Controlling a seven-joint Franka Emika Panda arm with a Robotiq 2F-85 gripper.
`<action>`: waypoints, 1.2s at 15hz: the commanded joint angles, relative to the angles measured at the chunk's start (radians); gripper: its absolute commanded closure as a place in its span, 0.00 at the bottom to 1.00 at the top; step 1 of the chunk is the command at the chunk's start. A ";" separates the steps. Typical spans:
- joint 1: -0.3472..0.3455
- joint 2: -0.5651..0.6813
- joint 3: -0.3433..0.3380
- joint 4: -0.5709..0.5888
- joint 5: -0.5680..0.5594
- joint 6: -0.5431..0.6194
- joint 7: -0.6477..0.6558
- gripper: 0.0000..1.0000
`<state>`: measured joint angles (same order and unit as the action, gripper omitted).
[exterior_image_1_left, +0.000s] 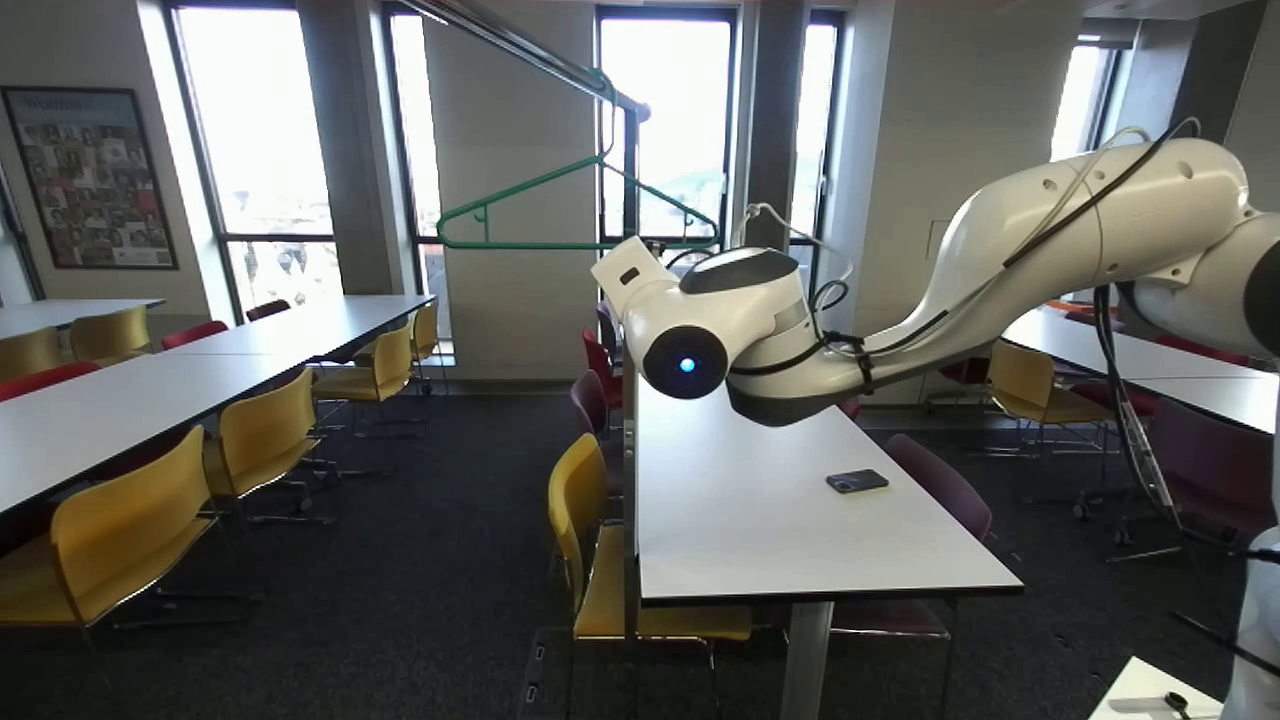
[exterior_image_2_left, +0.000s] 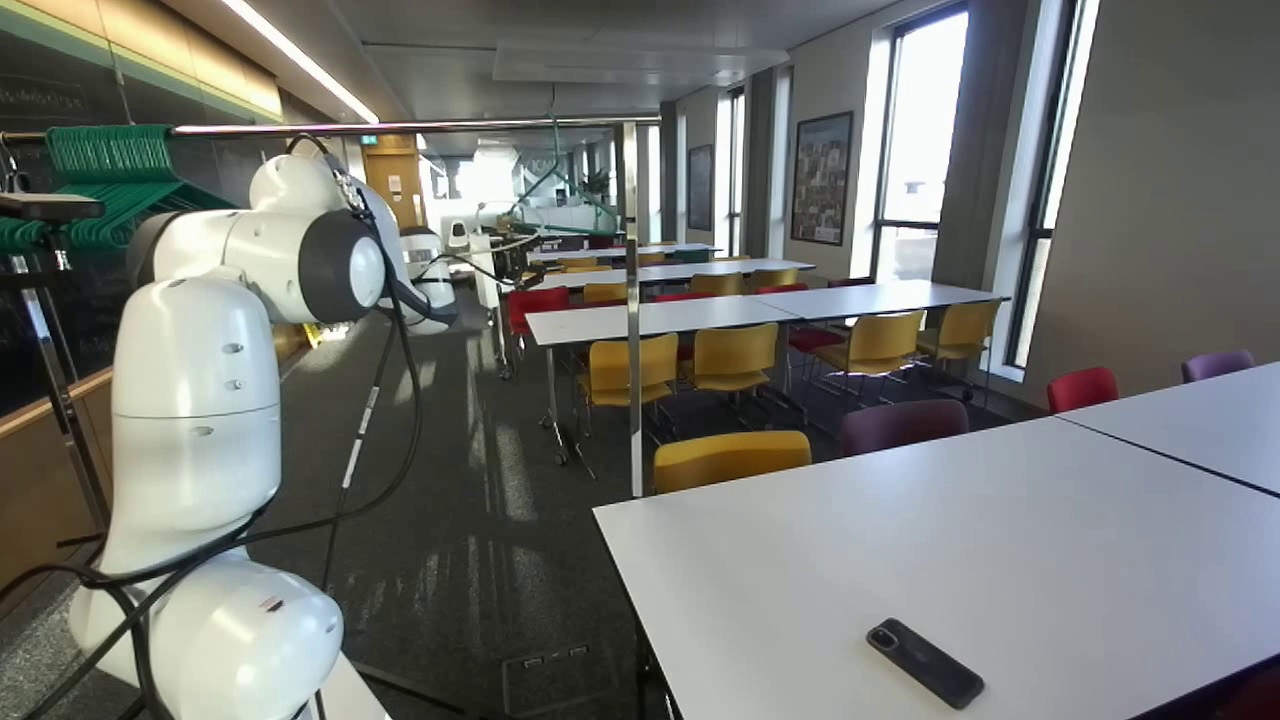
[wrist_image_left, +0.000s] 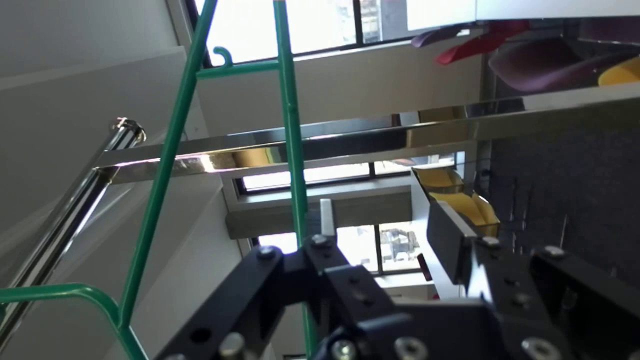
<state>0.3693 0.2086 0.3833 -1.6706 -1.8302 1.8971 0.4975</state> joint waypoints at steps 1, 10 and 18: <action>0.012 -0.032 -0.007 0.002 0.008 0.040 0.035 0.14; 0.013 -0.042 -0.020 0.034 -0.017 0.033 0.020 0.00; 0.001 -0.036 -0.053 0.055 -0.014 0.032 0.011 0.18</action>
<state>0.3779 0.1845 0.3426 -1.6248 -1.8319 1.9179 0.5234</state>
